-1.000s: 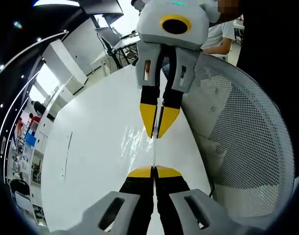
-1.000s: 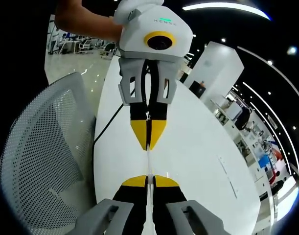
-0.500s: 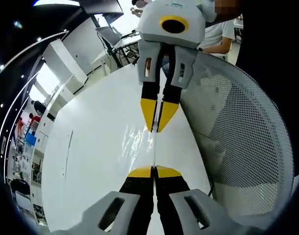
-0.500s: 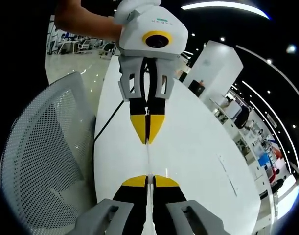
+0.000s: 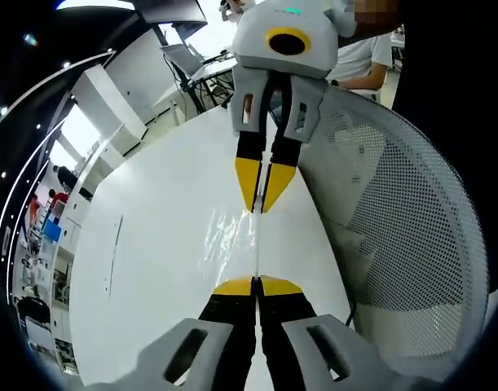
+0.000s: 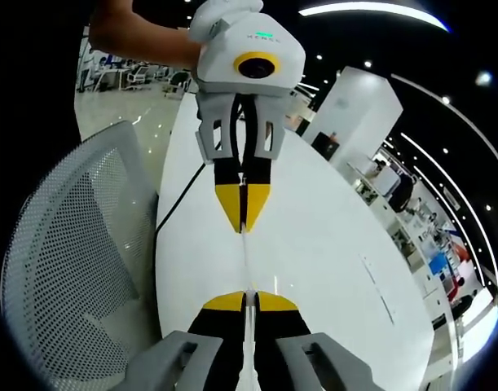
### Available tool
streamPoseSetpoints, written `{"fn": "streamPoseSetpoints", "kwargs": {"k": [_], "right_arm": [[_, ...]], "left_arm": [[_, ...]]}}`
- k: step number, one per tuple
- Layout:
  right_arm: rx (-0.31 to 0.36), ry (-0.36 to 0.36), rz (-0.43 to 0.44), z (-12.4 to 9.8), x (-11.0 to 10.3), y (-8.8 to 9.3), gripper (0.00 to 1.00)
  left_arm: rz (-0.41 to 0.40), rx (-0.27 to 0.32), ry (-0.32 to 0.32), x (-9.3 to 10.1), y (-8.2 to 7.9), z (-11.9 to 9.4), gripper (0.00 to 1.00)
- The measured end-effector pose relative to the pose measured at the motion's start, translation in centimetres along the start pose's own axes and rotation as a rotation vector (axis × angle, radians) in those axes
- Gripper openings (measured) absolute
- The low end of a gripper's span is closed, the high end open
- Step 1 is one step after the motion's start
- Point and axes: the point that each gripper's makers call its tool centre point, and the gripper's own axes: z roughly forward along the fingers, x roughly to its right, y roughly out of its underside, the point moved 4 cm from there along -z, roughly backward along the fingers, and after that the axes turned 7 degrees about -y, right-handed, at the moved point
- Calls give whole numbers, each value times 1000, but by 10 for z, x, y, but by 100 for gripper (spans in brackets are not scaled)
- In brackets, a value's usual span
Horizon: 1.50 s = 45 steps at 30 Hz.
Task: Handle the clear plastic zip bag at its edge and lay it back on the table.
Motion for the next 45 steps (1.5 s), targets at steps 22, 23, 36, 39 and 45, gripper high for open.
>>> {"fn": "streamPoseSetpoints", "kwargs": {"k": [22,23,36,39,45], "right_arm": [[0,17,13,-8,2,3,0],[0,18,13,-8,2,3,0],[0,22,20,-12,0,5,0],[-3,24,20,-13,0,6,0],[-7,30,24,-16,0,9,0]], "left_arm": [[-22,8,-10,-2,2,-4,0],[-23,8,-9,-2,2,-4,0],[-29,1,-9,-3,8,-9,0],[-31,-2,-12,-4,10,-11,0],[-32,-3,-17,-5,11,-13,0]]}}
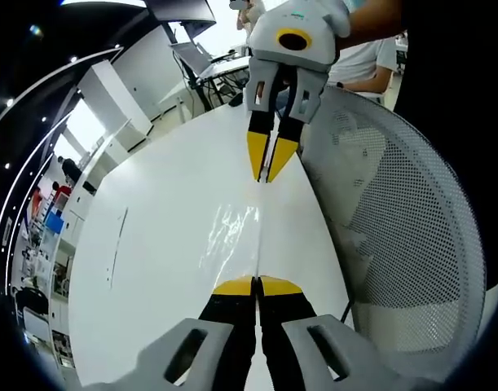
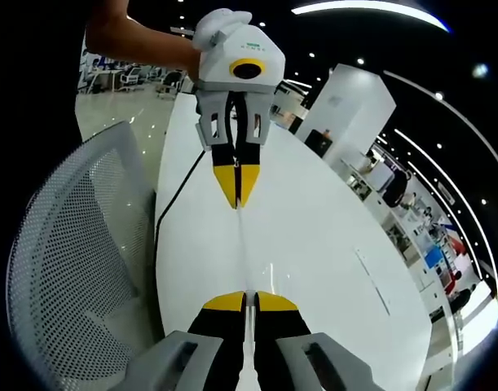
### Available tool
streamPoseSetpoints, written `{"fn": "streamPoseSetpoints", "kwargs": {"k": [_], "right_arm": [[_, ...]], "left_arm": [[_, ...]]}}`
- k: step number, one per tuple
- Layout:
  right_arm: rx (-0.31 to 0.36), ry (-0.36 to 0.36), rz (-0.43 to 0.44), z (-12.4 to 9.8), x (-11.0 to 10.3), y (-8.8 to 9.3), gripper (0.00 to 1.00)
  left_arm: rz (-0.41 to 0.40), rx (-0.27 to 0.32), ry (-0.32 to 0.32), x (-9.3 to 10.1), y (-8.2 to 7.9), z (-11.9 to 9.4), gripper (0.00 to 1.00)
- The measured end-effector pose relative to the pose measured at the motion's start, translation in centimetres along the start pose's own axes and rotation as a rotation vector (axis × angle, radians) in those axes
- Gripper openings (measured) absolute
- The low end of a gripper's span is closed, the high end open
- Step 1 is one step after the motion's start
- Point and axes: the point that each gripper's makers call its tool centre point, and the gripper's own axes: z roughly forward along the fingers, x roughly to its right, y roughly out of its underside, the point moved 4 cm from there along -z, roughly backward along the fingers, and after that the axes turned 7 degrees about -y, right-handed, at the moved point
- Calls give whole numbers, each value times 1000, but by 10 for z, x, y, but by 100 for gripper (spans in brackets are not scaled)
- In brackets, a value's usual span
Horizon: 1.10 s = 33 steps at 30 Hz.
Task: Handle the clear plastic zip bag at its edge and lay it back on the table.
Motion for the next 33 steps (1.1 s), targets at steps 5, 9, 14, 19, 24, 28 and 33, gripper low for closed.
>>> {"fn": "streamPoseSetpoints", "kwargs": {"k": [5,9,14,19,24,28,33], "right_arm": [[-2,3,3,-2,-2,2,0],[-3,7,8,-4,-3,4,0],[-4,12,16,-5,-4,6,0],[-5,11,22,-6,-6,8,0],[-6,15,33,-6,-7,10,0],[-5,14,37,-6,-7,11,0],[-10,8,38,-5,-8,13,0]], "left_arm": [[0,0,-1,0,0,-1,0],[0,0,1,1,0,-1,0],[1,-4,1,1,2,-2,0],[-3,-9,5,1,4,-3,0],[-5,-13,7,0,6,-4,0],[-6,-15,7,0,8,-5,0],[-9,-24,6,0,12,-7,0]]}}
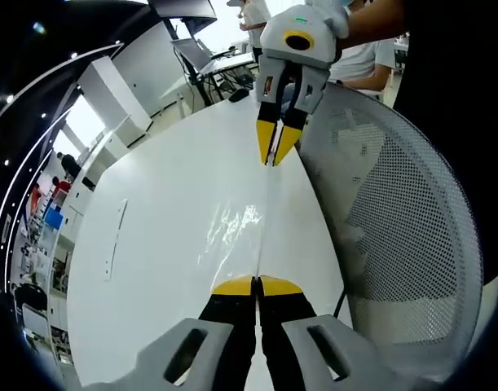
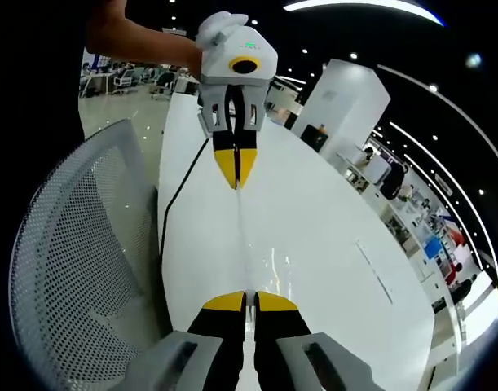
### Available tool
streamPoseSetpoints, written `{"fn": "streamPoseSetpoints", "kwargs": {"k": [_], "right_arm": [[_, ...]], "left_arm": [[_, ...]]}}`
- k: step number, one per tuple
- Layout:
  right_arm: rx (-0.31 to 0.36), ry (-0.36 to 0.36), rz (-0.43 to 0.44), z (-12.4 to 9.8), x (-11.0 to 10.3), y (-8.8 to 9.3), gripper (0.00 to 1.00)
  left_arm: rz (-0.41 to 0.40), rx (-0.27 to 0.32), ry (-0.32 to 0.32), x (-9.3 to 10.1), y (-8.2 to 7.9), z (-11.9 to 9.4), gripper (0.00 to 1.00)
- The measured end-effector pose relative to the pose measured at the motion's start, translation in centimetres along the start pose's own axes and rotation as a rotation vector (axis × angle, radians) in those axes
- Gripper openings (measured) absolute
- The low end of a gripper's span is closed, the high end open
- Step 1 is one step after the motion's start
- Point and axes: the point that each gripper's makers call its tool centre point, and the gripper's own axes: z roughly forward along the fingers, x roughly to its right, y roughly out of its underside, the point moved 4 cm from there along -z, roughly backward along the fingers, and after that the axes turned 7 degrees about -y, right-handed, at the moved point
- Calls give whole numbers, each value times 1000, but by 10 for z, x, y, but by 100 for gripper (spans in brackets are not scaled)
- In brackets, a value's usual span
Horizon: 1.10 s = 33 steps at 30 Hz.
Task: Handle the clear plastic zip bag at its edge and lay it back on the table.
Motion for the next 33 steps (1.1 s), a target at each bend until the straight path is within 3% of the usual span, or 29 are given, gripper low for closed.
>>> {"fn": "streamPoseSetpoints", "kwargs": {"k": [21,33], "right_arm": [[-13,-3,20,-2,2,4,0],[-25,-6,58,-4,-1,6,0]], "left_arm": [[40,7,5,-1,-3,2,0],[81,22,57,10,-5,2,0]]}}
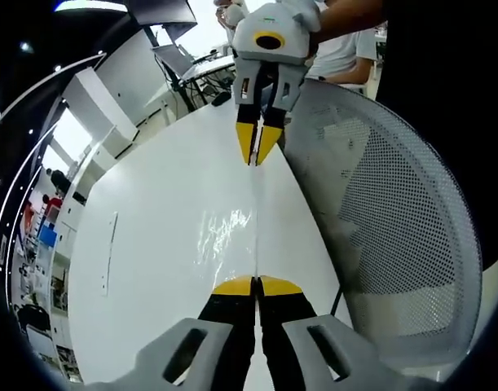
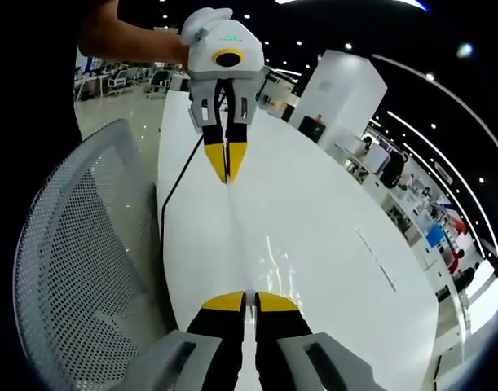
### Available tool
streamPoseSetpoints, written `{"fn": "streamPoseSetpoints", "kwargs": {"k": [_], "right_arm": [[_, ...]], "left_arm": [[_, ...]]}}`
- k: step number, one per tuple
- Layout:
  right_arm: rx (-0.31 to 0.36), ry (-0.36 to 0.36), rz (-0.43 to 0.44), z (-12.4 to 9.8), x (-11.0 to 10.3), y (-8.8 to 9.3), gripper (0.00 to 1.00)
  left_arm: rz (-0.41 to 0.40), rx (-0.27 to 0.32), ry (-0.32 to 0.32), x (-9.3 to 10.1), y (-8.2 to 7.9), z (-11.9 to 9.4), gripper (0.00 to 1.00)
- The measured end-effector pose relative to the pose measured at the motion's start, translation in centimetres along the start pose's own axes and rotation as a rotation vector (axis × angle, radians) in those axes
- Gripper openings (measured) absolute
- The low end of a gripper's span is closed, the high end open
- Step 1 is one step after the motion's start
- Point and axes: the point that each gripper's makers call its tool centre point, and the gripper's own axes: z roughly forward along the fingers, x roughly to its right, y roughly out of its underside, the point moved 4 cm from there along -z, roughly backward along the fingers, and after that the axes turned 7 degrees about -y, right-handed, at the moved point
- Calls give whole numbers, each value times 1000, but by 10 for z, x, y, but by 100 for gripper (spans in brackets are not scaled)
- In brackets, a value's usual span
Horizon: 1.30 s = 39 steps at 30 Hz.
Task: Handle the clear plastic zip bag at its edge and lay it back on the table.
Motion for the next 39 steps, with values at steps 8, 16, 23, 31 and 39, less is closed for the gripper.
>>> {"fn": "streamPoseSetpoints", "kwargs": {"k": [8,16,23,31,39], "right_arm": [[4,5,62,-7,1,1,3],[18,-1,107,-23,6,-10,10],[39,-35,162,-40,16,-25,17],[16,-71,195,-57,33,-39,22],[3,-93,192,-67,41,-59,20]], "left_arm": [[24,8,19,2,-3,2,0],[35,15,43,3,-8,6,0],[44,17,43,3,-12,9,0],[37,21,17,0,-15,8,0],[24,39,7,0,-19,8,0]]}}
